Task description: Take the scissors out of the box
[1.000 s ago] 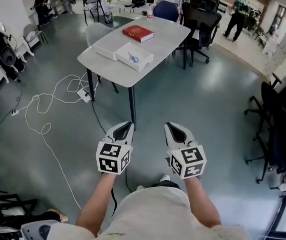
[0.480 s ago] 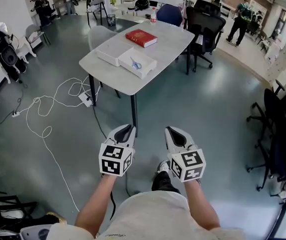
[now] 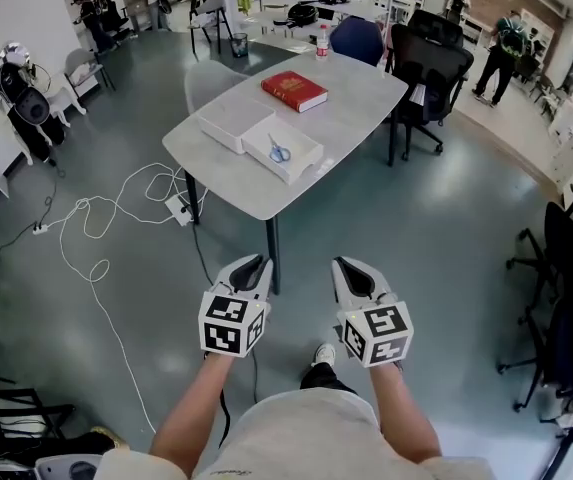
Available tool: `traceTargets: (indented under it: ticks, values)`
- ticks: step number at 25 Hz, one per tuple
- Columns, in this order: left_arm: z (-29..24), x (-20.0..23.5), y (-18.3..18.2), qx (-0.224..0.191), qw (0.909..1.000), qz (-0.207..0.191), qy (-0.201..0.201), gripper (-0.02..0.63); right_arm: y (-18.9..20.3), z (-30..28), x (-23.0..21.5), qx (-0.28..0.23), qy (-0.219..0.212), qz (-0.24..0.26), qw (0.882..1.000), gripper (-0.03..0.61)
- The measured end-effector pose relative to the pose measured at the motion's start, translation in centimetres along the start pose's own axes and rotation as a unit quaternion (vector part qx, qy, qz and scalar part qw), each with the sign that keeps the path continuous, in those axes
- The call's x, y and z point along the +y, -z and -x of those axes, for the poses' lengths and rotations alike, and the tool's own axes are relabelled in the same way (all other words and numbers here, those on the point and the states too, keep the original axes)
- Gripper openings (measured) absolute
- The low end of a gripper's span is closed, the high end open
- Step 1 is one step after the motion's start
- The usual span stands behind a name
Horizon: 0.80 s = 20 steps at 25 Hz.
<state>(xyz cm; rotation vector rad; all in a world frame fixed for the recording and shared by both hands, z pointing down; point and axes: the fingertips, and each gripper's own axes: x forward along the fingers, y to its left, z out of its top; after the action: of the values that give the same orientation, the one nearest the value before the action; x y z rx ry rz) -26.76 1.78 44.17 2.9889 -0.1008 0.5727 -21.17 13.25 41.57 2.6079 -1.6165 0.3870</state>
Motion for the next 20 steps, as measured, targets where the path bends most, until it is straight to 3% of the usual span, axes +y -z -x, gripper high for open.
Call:
traceTargets:
  ticks: [20]
  values:
    - [-13.4, 0.6, -5.2, 0.012, 0.9976, 0.015, -0.066, 0.051, -4.0, -7.6, -13.3, -0.01, -0.053, 0.001, 0.999, 0.005]
